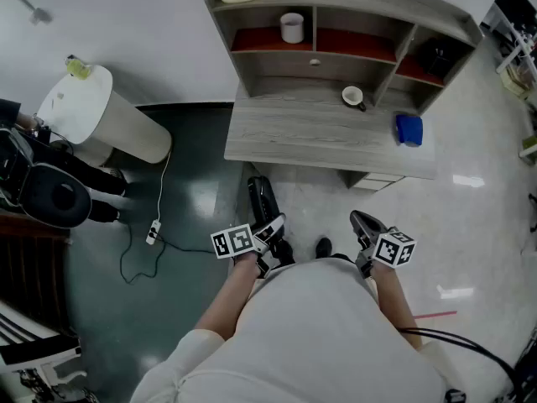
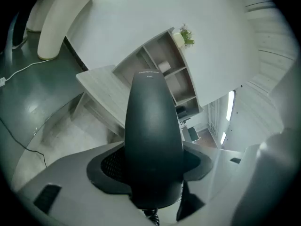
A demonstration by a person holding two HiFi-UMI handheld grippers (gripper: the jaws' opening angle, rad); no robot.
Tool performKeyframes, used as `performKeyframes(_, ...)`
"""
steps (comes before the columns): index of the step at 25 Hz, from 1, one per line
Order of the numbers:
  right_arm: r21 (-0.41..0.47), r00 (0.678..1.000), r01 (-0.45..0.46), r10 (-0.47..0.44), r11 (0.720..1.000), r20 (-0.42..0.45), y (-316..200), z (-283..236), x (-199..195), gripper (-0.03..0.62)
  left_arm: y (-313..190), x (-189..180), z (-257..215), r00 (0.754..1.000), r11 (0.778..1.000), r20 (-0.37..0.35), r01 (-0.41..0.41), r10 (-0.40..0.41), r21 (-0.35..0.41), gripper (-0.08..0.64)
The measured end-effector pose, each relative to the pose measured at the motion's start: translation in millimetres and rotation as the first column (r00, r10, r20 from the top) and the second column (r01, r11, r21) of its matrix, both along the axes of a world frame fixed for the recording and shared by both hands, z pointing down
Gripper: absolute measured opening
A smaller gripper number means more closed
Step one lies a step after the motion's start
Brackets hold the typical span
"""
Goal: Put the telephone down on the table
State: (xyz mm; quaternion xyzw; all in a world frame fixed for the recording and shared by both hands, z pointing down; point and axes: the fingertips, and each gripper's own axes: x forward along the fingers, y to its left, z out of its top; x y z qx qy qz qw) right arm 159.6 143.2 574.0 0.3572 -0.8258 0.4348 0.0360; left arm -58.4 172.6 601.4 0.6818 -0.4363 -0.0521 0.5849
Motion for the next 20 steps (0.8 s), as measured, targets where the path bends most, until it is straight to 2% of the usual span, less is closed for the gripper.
performKeyframes(13, 0.001, 1.0, 0.023, -0.023, 1.0, 0.01, -8.7, -2.3, -2.8, 0.017, -7.1, -0.7, -2.2, 1.0, 1.0, 0.016, 0.004, -0.004, 0.0, 0.299)
performKeyframes(20, -0.01, 0.999, 0.021, -0.021, 1.0, 0.039, -7.5, -3.0, 8.3, 0.017, -2.8, 3.3, -3.2, 0.999, 1.0, 0.031, 0.025, -0.025, 0.003, 0.299)
